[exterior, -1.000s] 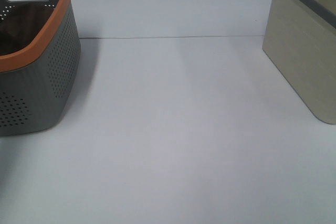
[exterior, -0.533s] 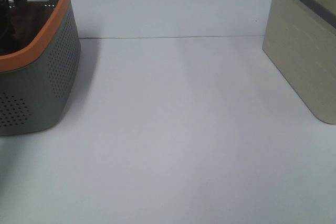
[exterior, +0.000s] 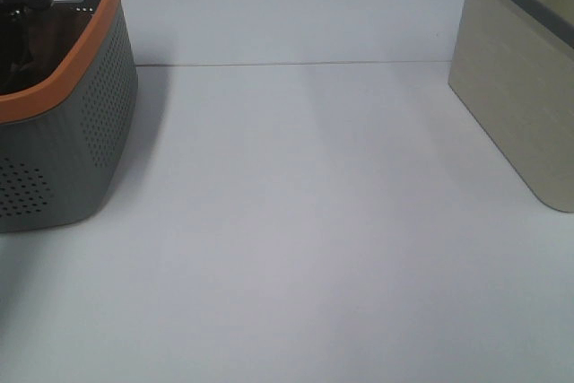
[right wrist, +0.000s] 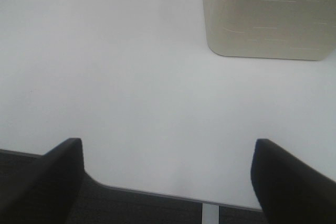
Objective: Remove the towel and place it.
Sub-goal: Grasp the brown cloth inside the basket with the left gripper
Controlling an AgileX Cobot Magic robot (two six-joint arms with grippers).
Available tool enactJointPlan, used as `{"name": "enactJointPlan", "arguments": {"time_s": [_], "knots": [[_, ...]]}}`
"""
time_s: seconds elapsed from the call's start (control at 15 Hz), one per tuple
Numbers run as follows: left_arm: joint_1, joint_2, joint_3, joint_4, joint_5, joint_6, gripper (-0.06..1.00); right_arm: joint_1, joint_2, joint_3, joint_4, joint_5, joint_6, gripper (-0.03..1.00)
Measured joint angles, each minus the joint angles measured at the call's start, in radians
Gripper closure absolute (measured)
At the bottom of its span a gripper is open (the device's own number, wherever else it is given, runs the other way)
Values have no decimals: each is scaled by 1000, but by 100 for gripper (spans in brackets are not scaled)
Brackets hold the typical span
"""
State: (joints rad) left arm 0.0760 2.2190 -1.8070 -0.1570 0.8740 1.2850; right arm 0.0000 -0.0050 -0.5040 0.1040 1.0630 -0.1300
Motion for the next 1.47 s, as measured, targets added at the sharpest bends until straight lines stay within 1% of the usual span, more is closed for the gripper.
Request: {"name": "enactJointPlan", "arguments": {"time_s": [0.07, 0.13, 0.2, 0.4, 0.47, 0.53, 0.6, 0.73, 0.8, 0.87, 1.0, 1.2, 1.33, 1.47], "knots": [[0, 1, 0, 0, 3, 0, 4, 0, 0, 0, 0, 0, 0, 21], [0, 2, 0, 0, 9, 5, 2, 0, 0, 0, 0, 0, 0, 21], [0, 2, 0, 0, 21, 31, 2, 0, 0, 0, 0, 0, 0, 21], [0, 2, 0, 0, 37, 35, 11, 0, 0, 0, 0, 0, 0, 21], [0, 2, 0, 0, 46, 35, 18, 0, 0, 0, 0, 0, 0, 21], [0, 2, 0, 0, 56, 35, 28, 0, 0, 0, 0, 0, 0, 21], [0, 2, 0, 0, 60, 35, 39, 0, 0, 0, 0, 0, 0, 21], [0, 2, 0, 0, 65, 35, 64, 0, 0, 0, 0, 0, 0, 21], [0, 2, 0, 0, 67, 35, 75, 0, 0, 0, 0, 0, 0, 21], [0, 2, 0, 0, 69, 35, 83, 0, 0, 0, 0, 0, 0, 21], [0, 2, 0, 0, 71, 34, 88, 0, 0, 0, 0, 0, 0, 21], [0, 2, 0, 0, 69, 2, 88, 0, 0, 0, 0, 0, 0, 21], [0, 2, -1, 0, 53, -1, 93, 0, 0, 0, 0, 0, 0, 21], [-4, -4, -25, 1, 54, -16, 94, 0, 0, 0, 0, 0, 0, 21]]}}
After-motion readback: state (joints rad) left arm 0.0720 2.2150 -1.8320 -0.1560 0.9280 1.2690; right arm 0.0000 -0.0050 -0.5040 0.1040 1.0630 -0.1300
